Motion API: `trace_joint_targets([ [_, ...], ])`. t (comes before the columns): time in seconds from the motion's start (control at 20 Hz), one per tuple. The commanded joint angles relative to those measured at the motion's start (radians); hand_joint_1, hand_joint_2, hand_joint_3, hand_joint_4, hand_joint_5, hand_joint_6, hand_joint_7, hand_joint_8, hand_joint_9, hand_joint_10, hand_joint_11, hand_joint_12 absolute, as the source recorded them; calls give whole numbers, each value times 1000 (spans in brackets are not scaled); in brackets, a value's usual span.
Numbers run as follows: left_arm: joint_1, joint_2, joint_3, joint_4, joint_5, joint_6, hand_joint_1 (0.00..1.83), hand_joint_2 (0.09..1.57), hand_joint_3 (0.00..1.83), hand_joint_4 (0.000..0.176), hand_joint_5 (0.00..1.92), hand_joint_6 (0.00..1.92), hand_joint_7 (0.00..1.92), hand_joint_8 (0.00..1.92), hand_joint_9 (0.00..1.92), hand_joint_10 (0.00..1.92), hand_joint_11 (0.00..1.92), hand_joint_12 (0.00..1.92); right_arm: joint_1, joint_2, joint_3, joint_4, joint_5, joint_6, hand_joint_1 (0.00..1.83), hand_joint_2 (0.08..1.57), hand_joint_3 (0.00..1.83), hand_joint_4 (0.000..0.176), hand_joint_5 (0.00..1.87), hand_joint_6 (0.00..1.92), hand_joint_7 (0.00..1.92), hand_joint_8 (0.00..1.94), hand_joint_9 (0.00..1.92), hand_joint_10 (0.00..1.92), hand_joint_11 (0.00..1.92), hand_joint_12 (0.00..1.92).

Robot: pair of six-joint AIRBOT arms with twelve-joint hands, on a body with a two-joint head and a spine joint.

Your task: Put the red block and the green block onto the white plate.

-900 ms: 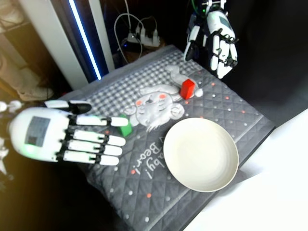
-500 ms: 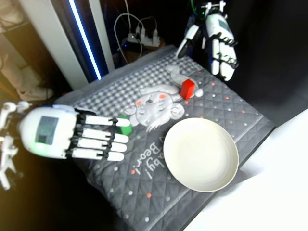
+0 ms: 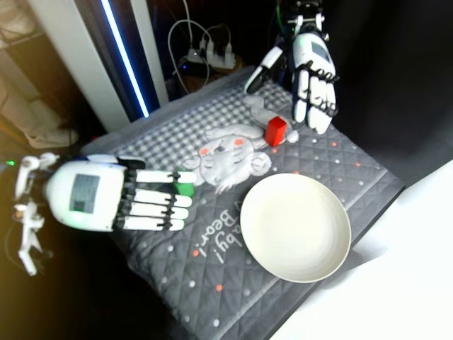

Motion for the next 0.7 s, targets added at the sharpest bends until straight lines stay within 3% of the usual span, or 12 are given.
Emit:
trace_joint_targets([
  [0.0,-12,2,7,-13,-110,0,739,814,0,80,88,1,121,3,136,3,0,762,9,6,7,38,115,8,760,842,0,125,326,7,368,1,366,2,232,556],
  [0.05,-12,-4,12,-13,-103,0,755,811,0,57,96,4,134,6,145,6,0,776,10,4,10,38,115,8,740,839,0,127,332,8,372,3,370,4,237,560],
  [0.1,-12,-11,17,-13,-96,0,755,805,0,54,107,4,152,7,162,8,0,826,12,2,12,39,115,8,761,854,0,106,335,1,370,0,376,0,208,630],
  [0.15,-12,-17,23,-13,-92,-2,765,803,0,55,154,2,215,4,214,10,0,901,14,-1,15,40,115,8,791,853,1,104,341,0,381,0,395,0,191,721],
  [0.25,-12,-26,31,-13,-87,-5,768,799,0,29,183,2,241,1,230,4,0,853,22,-6,22,40,115,8,840,868,7,118,321,0,371,0,374,0,138,724],
  [0.35,-12,-27,33,-13,-86,-7,735,789,0,40,190,1,239,0,237,3,0,855,59,-12,26,20,108,8,891,893,13,129,300,0,335,0,322,0,92,694],
  [0.45,-10,-21,33,-13,-96,-25,707,802,3,14,213,2,213,2,187,3,0,723,120,-19,28,-32,75,8,932,895,2,127,321,0,371,0,350,2,45,708],
  [0.5,-8,-21,34,-13,-98,-29,696,812,6,4,205,0,203,0,181,3,0,706,135,-22,29,-49,67,8,871,889,1,166,289,0,386,0,369,0,22,787],
  [0.55,-10,-24,35,-13,-96,-28,682,817,4,0,203,0,208,1,190,5,0,721,137,-23,30,-53,67,8,876,888,0,174,277,0,379,0,359,0,4,826],
  [0.6,-12,-27,38,-12,-96,-28,684,815,2,8,202,0,209,1,194,6,0,723,138,-27,33,-54,66,8,859,879,0,176,287,4,390,4,373,6,32,850],
  [0.65,-12,-27,40,-12,-97,-28,696,816,1,14,203,0,226,4,220,10,0,776,138,-32,36,-54,61,8,857,879,0,165,290,5,385,2,378,8,43,855],
])
